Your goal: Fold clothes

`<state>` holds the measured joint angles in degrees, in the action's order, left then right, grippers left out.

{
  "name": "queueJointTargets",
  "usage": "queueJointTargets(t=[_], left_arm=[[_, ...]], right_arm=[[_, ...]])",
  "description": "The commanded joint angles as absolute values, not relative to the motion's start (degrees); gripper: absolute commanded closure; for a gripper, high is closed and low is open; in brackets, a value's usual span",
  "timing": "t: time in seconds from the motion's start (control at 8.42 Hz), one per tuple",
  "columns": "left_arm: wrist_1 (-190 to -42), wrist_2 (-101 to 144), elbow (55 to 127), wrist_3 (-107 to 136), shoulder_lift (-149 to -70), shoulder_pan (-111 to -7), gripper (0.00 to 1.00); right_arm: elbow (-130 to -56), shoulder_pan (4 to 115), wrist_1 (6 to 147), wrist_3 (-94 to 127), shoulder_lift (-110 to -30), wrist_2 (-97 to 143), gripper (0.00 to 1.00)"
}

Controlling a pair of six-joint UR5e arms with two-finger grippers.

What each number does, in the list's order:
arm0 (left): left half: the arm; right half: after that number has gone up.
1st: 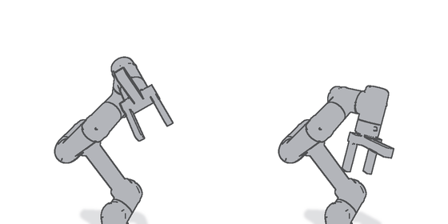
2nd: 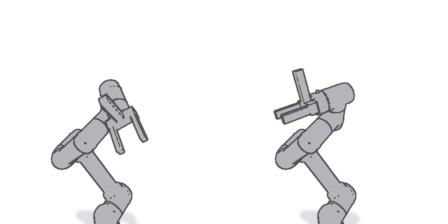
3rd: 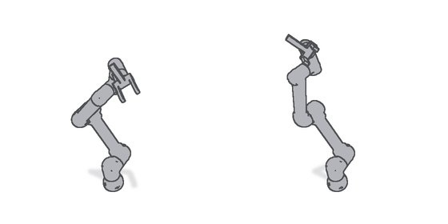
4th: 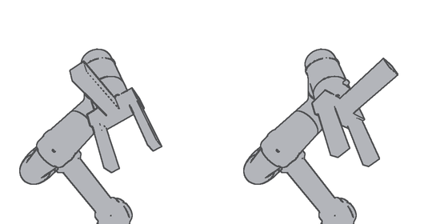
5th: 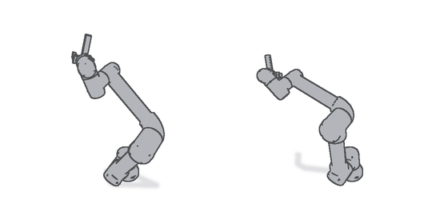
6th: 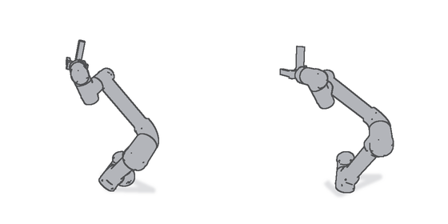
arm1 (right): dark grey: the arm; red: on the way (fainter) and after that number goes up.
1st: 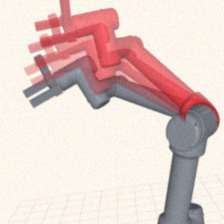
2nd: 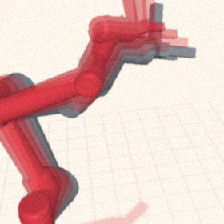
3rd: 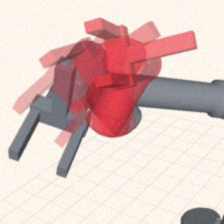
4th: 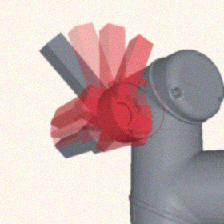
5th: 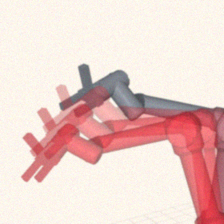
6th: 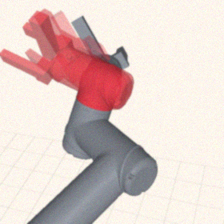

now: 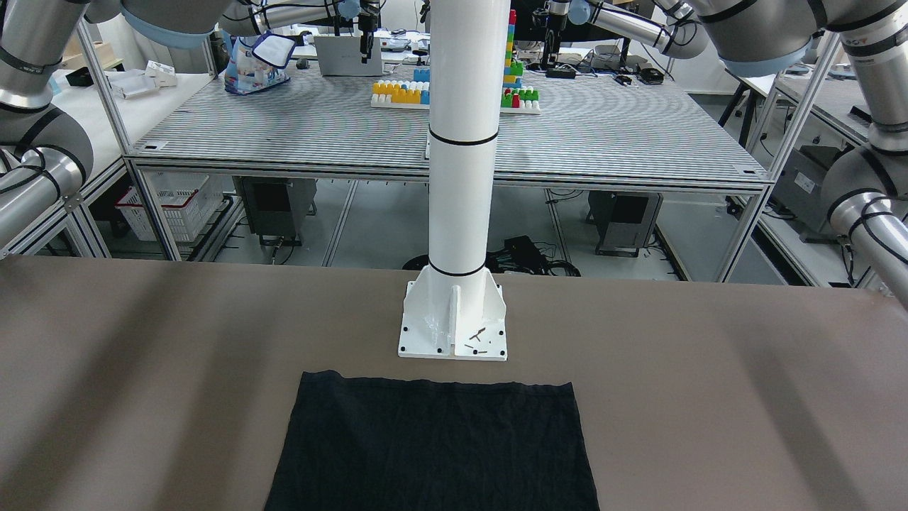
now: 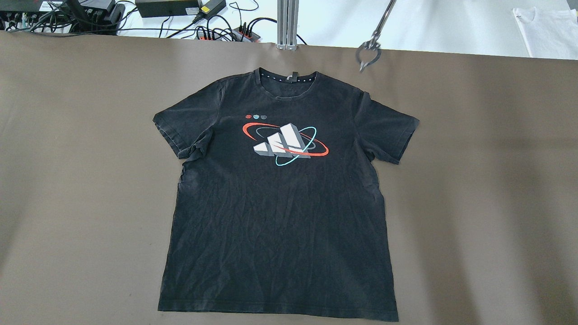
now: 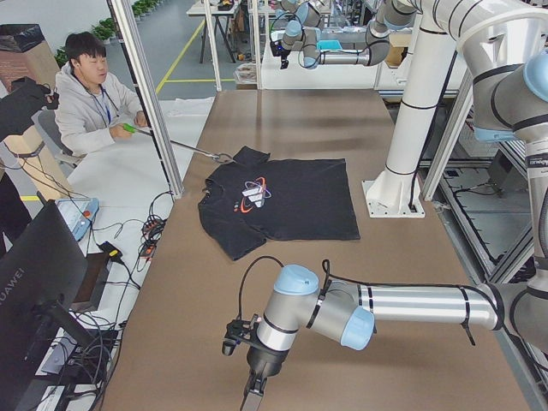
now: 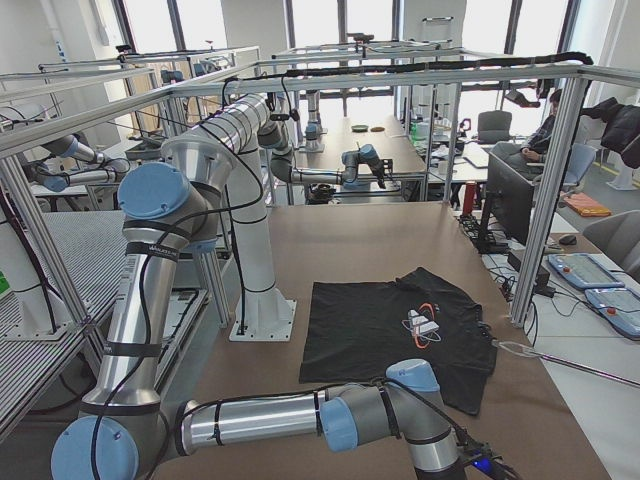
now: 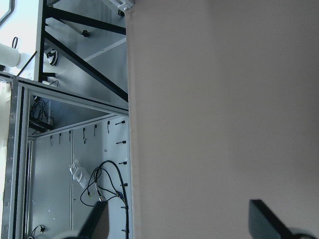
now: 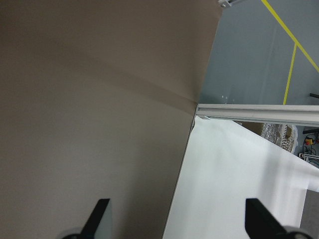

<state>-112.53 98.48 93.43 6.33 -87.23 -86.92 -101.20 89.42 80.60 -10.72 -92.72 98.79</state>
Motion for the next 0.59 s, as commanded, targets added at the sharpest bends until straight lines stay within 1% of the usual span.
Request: queueJointTargets(t=[0.0,0.48], left_arm=[[-112.59,98.44,93.43,6.33,-87.27,-86.84,0.0],[-112.59,98.52,93.43,6.33,-87.45,-86.75,0.0]], right_arm=[[-101.16,89.38,80.6,-10.64,-92.64,98.96,0.06],[-101.69,89.3,80.51,-10.46,-91.85,98.79,0.06]])
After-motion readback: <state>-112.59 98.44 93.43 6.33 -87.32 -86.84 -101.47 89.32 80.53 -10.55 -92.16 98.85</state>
